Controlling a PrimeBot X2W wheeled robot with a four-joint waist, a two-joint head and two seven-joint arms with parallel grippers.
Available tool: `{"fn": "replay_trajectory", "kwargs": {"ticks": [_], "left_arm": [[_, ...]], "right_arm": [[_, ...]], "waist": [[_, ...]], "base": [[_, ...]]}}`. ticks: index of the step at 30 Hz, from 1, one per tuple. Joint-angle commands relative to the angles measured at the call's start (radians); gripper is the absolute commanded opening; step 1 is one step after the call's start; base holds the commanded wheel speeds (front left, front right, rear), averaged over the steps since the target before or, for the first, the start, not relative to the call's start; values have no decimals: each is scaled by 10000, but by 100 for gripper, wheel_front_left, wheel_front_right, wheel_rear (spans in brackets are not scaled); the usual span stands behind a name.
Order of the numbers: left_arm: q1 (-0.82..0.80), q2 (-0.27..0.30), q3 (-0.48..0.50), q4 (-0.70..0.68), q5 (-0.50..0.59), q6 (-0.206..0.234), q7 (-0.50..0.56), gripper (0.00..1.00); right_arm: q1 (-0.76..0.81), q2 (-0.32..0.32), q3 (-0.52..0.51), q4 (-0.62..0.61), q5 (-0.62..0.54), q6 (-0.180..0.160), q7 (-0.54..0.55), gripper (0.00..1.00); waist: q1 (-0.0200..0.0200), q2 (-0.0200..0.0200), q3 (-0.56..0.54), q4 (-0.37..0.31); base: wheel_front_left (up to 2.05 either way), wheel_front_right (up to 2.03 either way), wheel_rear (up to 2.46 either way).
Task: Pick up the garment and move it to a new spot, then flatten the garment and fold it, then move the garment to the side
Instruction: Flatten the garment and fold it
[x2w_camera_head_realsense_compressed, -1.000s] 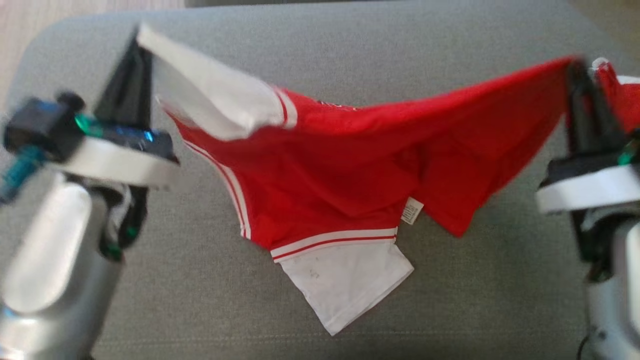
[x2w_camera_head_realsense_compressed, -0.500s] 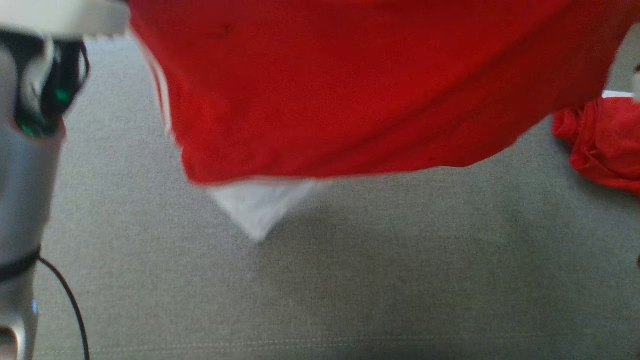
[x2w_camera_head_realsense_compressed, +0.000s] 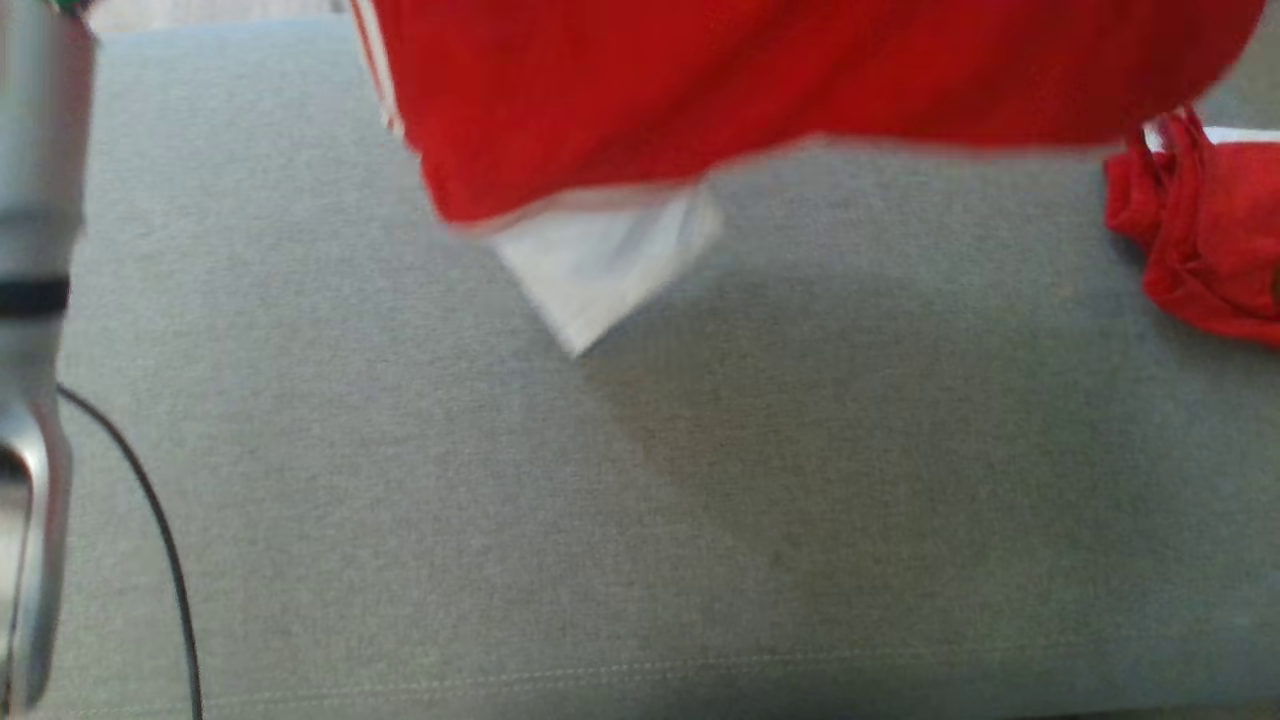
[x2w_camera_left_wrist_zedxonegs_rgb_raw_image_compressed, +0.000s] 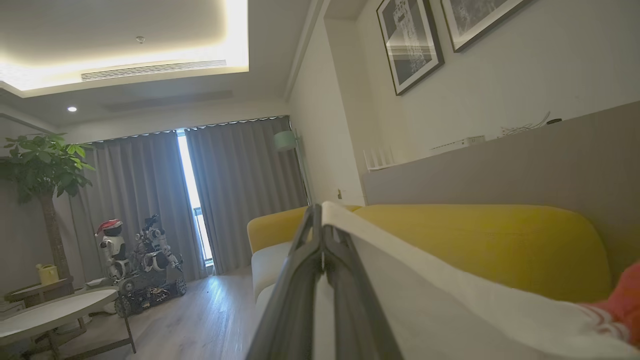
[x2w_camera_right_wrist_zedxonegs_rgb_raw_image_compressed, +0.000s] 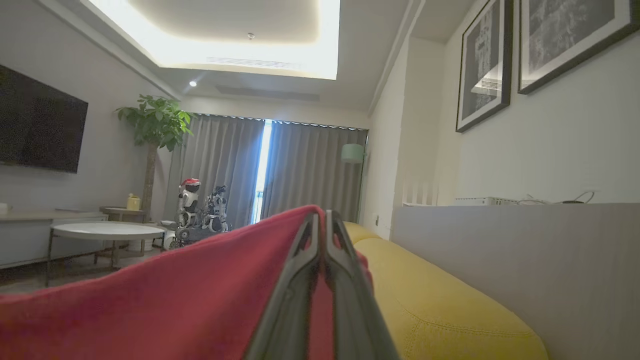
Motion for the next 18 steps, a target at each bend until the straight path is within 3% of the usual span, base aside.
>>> {"fn": "replay_trajectory", "kwargs": {"ticks": [1, 9, 14, 18], "left_arm": [[-1076, 312, 254, 193, 168, -19, -207, 0], [-2763, 55, 454, 1761, 789, 270, -543, 0], [-1752, -710, 645, 3481, 223, -8, -528, 0], [-533, -1461, 896, 5561, -464, 10, 207, 0]], "right_arm": [[-740, 257, 42, 301, 10, 37, -390, 0], [-2889, 1157, -218, 3874, -663, 37, -2012, 0], [-2606, 1488, 494, 6079, -1107, 37, -1925, 0], [-1927, 1740, 510, 7689, -935, 37, -1726, 0]], "waist": [[0, 0, 59, -114], [0, 0, 510, -49], [0, 0, 988, 307], [0, 0, 1230, 495]], "base": [[0, 0, 0], [0, 0, 0], [0, 0, 0], [0, 0, 0]]}}
